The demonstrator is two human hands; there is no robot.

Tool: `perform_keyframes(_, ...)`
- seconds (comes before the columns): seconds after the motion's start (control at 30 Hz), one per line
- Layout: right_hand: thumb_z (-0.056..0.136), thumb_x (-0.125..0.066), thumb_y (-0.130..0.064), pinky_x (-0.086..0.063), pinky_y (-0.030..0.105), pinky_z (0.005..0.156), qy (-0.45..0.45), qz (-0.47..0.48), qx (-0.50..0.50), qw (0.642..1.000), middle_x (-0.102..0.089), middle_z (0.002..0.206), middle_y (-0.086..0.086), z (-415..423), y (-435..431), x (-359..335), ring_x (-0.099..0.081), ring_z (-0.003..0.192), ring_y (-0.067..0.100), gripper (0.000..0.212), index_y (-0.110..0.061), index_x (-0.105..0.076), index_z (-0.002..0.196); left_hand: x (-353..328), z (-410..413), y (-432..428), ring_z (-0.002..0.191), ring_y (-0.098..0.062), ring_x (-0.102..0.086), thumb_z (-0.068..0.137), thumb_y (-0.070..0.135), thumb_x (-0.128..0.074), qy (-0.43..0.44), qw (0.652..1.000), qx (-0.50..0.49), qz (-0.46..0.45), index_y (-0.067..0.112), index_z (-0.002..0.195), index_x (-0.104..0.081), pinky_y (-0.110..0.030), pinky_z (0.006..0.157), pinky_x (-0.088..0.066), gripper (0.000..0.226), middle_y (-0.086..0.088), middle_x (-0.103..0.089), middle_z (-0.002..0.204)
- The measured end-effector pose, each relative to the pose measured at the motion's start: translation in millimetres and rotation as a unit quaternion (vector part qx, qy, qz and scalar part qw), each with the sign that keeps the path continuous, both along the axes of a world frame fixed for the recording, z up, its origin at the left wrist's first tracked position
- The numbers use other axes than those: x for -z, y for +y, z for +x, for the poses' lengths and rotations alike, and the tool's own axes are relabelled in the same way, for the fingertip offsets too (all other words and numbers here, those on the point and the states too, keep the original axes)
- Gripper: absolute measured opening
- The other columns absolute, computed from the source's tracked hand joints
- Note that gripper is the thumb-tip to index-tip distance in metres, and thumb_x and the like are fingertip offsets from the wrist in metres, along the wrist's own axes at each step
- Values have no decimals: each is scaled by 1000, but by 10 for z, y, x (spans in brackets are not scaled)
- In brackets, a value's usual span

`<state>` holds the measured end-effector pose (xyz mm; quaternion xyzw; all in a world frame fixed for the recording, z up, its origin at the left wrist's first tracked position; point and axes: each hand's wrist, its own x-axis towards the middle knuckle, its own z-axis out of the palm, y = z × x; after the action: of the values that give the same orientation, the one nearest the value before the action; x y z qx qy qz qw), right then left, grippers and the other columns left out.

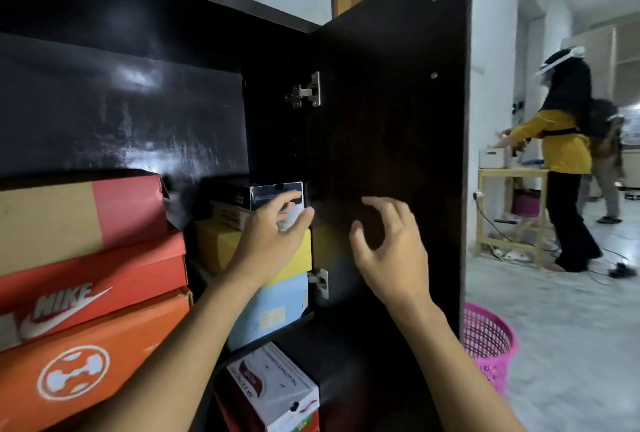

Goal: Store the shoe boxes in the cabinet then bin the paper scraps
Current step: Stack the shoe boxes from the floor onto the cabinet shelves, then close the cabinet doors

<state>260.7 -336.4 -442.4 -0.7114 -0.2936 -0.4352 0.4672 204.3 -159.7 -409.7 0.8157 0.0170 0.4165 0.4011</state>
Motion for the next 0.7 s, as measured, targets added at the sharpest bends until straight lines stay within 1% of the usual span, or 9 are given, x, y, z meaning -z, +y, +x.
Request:
perform_keyframes(0.1,88,-65,-30,-42,33,104,-52,77,74,993,-46,139,1,-57,-309,-48,-42,131,14,46,-23,-55,132,-56,-174,-269,112,-5,-60,88,43,-63,-13,1000,12,20,38,118,-61,-38,99,-49,31,9,-65,118)
perform_keyframes(0.17,88,-64,-35,-33,39,114,9,101,110,989,-35,152,7,-10,-485,-54,-32,142,22,61,-23,-42,143,-63,-262,-399,113,-5,-59,89,42,-62,-12,999,22,23,37,121,-60,-37,100,-48,32,11,-64,118)
perform_keyframes(0.23,92,-62,-40,-30,41,116,133,101,74,983,-26,159,8,48,-629,-36,-27,146,24,74,-23,-25,154,-61,-331,-506,115,-6,-59,89,42,-62,-4,999,38,23,38,124,-59,-37,101,-48,35,11,-62,120)
perform_keyframes(0.3,96,-58,-40,-32,40,115,230,103,-21,967,-31,160,3,107,-712,1,-32,146,23,75,-23,-17,157,-57,-380,-591,115,-6,-58,89,43,-61,4,998,52,25,39,125,-58,-37,101,-48,36,12,-61,122)
perform_keyframes(0.4,100,-54,-37,-38,41,114,229,98,-65,966,-47,151,-2,132,-770,70,-44,139,20,61,-24,-29,153,-75,-448,-692,116,-4,-57,89,44,-61,10,997,72,31,43,127,-55,-36,100,-48,38,15,-59,123)
perform_keyframes(0.5,100,-54,-35,-42,30,109,191,97,-108,971,-53,144,-11,63,-768,112,-50,131,10,50,-28,-41,149,-100,-533,-771,117,-4,-57,90,44,-61,2,995,91,43,42,131,-52,-25,93,-48,41,15,-58,126)
perform_keyframes(0.57,100,-54,-36,-38,20,106,166,80,-161,970,-48,143,-20,-33,-722,148,-46,129,-3,51,-29,-42,149,-124,-591,-824,120,-5,-55,90,44,-59,-3,994,99,49,41,135,-48,-14,87,-46,46,14,-55,132)
perform_keyframes(0.63,99,-54,-41,-35,6,100,138,43,-214,966,-41,143,-32,-156,-619,183,-40,126,-18,55,-33,-38,150,-143,-650,-861,125,-6,-52,90,44,-58,-17,994,90,66,40,142,-41,-19,92,-48,54,12,-49,140)
perform_keyframes(0.7,98,-55,-38,-37,2,97,119,8,-266,956,-37,141,-37,-262,-466,210,-37,126,-23,58,-33,-34,151,-162,-722,-880,129,-9,-49,91,43,-58,-38,993,73,83,39,146,-34,-30,101,-47,61,10,-43,147)
